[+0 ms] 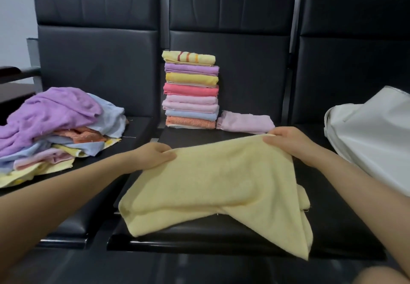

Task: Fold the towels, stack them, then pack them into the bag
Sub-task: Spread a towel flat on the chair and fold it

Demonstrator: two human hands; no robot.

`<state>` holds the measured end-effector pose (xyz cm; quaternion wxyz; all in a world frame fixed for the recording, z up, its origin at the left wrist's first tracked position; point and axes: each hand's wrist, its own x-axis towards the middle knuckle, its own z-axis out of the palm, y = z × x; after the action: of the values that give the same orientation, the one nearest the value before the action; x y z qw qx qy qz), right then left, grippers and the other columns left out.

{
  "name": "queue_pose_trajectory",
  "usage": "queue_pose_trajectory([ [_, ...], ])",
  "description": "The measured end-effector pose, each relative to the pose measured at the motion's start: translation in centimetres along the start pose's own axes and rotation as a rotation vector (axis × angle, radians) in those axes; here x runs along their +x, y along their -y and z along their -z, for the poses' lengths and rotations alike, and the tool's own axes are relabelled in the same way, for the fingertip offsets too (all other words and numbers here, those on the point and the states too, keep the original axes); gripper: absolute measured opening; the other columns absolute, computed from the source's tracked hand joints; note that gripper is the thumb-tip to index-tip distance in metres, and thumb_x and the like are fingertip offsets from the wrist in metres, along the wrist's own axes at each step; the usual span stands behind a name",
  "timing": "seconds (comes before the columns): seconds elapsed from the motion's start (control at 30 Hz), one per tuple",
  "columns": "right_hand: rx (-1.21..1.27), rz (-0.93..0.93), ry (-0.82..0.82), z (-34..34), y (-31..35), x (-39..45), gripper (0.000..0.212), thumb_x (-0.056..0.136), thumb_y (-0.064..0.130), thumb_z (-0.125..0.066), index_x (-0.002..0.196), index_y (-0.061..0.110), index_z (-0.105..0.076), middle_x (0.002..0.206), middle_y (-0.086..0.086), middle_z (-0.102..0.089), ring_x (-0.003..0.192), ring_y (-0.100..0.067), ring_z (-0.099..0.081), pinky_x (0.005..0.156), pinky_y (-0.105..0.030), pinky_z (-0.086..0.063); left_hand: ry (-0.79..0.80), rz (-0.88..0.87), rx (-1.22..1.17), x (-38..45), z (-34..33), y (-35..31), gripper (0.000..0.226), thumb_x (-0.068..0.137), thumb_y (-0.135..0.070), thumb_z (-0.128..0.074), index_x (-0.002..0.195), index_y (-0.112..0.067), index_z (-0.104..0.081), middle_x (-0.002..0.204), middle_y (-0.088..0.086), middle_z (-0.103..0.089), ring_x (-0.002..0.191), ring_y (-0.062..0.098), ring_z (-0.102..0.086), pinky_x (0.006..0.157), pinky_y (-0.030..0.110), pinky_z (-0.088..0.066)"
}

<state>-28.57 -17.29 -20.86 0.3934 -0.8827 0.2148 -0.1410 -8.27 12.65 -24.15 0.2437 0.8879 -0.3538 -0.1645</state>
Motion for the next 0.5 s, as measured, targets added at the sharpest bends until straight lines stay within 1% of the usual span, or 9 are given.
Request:
queue_pose_trajectory([
  [0.07,-0.051,0.025,-0.055,-0.5,-0.2,1.1,0.013,0.094,0.022,-0.057,0.095,0.017,-0.069,0.094,0.002,-0.065,0.085,-0.011,-0.06,0.066,-0.024,-0.044,0.037,-0.035,0.164,0.2,-0.6,0.3,0.03,0.1,-0.033,-0.047,0.074,-0.021,-0.057,0.078,-0.006,-0.058,0.074,0.008,-0.052,0.07,0.023,-0.041],
  [0.13,-0.098,0.042,-0.078,-1.3,-0.7,2.3,0.014,0.094,0.018,-0.053,0.096,0.022,-0.066,0.094,0.007,-0.062,0.089,-0.011,-0.058,0.066,-0.022,-0.04,0.043,-0.07,0.24,0.3,-1.1,0.2,0.037,0.1,-0.028,-0.047,0.065,-0.017,-0.044,0.067,-0.007,-0.047,0.067,0.011,-0.045,0.062,0.021,-0.035],
  [0.2,-0.154,0.033,-0.125,-2.4,-1.3,3.4,0.016,0.095,0.016,-0.051,0.098,0.021,-0.065,0.093,0.009,-0.059,0.089,-0.013,-0.055,0.064,-0.021,-0.037,0.037,-0.102,0.293,0.4,-1.3,0.2,0.037,0.099,-0.026,-0.047,0.064,-0.015,-0.04,0.066,-0.005,-0.045,0.066,0.012,-0.044,0.06,0.025,-0.033],
  [0.27,-0.226,0.025,-0.171,-3.5,-2.1,4.3,0.016,0.093,0.015,-0.052,0.099,0.017,-0.066,0.094,0.005,-0.06,0.09,-0.015,-0.054,0.067,-0.026,-0.039,0.04,-0.127,0.354,0.5,-1.5,0.1,0.036,0.1,-0.025,-0.045,0.066,-0.015,-0.039,0.067,-0.004,-0.045,0.07,0.017,-0.044,0.063,0.029,-0.031],
  [0.37,-0.294,0.013,-0.161,-4.7,-3.3,5.0,0.012,0.09,0.017,-0.055,0.093,0.017,-0.067,0.092,0.004,-0.063,0.09,-0.018,-0.058,0.072,-0.031,-0.043,0.039,-0.128,0.392,0.7,-2.0,0.2,0.037,0.101,-0.027,-0.041,0.066,-0.016,-0.036,0.068,-0.004,-0.044,0.072,0.017,-0.043,0.066,0.03,-0.031],
  [0.43,-0.315,-0.001,-0.14,-5.2,-4.1,5.4,0.008,0.089,0.02,-0.058,0.087,0.019,-0.066,0.092,0.004,-0.065,0.09,-0.018,-0.059,0.072,-0.032,-0.044,0.03,-0.123,0.42,1.0,-2.2,0.2,0.037,0.101,-0.028,-0.04,0.066,-0.016,-0.035,0.068,-0.004,-0.044,0.072,0.017,-0.043,0.066,0.03,-0.031],
  [0.5,-0.343,0.003,-0.138,-5.5,-4.6,5.9,0.009,0.089,0.023,-0.06,0.084,0.019,-0.067,0.094,0.005,-0.063,0.095,-0.016,-0.057,0.072,-0.031,-0.042,0.027,-0.116,0.437,1.3,-2.4,0.2,0.037,0.1,-0.03,-0.039,0.067,-0.016,-0.036,0.068,-0.004,-0.044,0.071,0.016,-0.043,0.065,0.03,-0.032],
])
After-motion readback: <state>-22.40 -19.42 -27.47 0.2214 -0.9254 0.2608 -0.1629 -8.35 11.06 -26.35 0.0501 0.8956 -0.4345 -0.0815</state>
